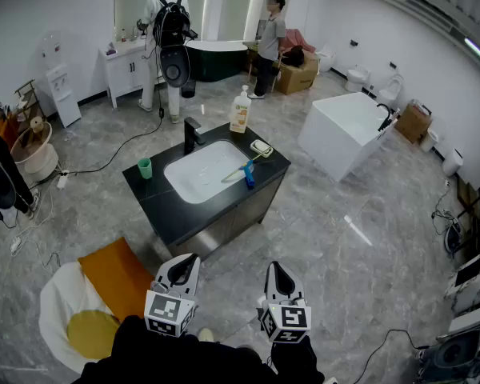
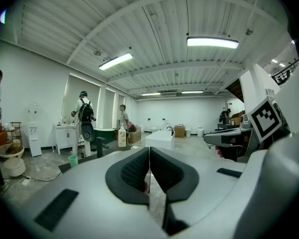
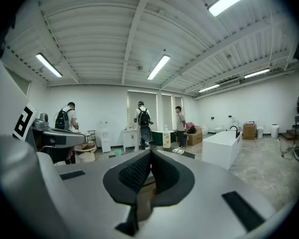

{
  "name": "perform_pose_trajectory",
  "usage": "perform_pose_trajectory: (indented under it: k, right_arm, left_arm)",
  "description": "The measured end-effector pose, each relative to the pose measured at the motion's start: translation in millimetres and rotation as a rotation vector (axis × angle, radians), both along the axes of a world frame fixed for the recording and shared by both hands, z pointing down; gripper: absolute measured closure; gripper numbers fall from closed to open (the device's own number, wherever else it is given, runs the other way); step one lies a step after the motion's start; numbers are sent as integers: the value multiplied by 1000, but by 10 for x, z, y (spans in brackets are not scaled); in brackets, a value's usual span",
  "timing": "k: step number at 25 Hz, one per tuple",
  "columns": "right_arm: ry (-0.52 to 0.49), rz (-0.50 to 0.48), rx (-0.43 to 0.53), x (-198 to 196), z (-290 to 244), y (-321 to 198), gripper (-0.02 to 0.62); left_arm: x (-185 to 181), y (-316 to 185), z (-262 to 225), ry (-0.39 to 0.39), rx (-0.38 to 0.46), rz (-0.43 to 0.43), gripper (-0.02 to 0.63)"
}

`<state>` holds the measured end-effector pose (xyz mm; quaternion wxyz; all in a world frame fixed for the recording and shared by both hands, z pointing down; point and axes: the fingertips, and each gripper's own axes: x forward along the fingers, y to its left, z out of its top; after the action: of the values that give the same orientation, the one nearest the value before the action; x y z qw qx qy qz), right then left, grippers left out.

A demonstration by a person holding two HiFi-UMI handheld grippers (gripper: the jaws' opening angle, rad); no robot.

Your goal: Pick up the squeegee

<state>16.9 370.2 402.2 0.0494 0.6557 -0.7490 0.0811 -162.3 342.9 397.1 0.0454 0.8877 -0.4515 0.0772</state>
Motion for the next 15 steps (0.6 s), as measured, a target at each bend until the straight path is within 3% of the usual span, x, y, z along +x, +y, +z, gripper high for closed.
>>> perform_pose_trajectory:
  k: [15]
  right_arm:
    - [6, 32, -9, -15, 94, 32, 580]
  left_arm:
    - [-50, -5, 87, 1, -13, 17, 581]
